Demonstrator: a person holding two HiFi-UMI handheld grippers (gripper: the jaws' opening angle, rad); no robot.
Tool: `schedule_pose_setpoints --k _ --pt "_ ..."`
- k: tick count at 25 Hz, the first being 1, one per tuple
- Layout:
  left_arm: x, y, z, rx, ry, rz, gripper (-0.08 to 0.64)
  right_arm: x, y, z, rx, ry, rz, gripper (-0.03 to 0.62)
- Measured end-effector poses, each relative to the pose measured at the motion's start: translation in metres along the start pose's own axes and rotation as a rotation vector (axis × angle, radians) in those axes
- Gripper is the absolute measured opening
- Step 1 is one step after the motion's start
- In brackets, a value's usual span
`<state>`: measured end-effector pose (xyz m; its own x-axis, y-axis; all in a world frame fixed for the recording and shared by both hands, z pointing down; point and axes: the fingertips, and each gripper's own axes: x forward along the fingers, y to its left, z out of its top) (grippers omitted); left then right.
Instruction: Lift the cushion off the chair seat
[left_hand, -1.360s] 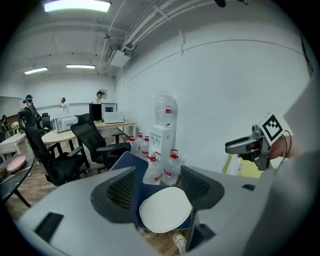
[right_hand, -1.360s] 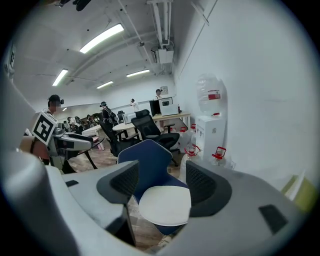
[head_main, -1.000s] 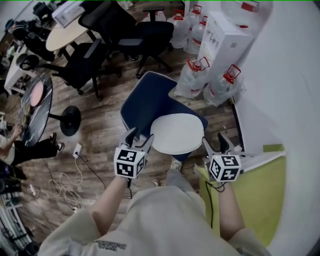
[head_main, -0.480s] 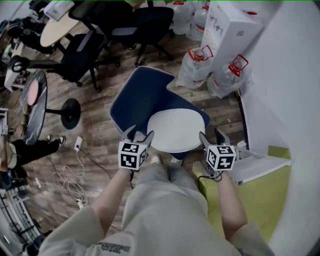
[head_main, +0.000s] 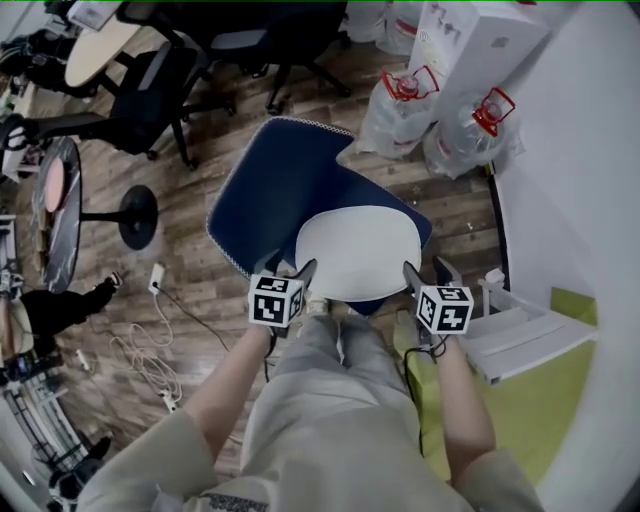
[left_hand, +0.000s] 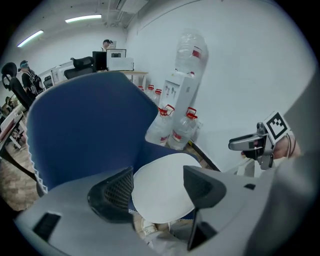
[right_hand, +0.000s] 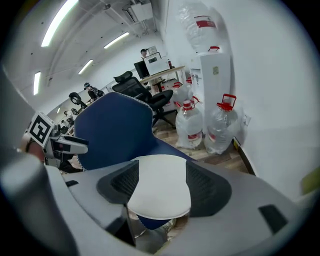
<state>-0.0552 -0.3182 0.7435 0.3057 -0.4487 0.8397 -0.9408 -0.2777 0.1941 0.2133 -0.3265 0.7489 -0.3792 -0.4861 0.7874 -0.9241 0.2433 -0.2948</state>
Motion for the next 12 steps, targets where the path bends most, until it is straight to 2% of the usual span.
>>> schedule_pose_setpoints --k 4,10,12 --pt "0.041 0.01 -0.021 -0.021 0.056 -0.019 0.307 0.033 -0.016 -0.018 0.034 0.019 -0.021 0.291" --pt "0.1 0.034 -0.058 -0.136 0.128 -0.025 0.31 0.079 -0.04 -0.046 0.069 0.057 -0.063 0.296" --pt "0.117 0.043 -0.071 -0.148 0.155 -0.017 0.311 0.095 -0.047 -0.058 0.08 0.075 -0.073 0.296"
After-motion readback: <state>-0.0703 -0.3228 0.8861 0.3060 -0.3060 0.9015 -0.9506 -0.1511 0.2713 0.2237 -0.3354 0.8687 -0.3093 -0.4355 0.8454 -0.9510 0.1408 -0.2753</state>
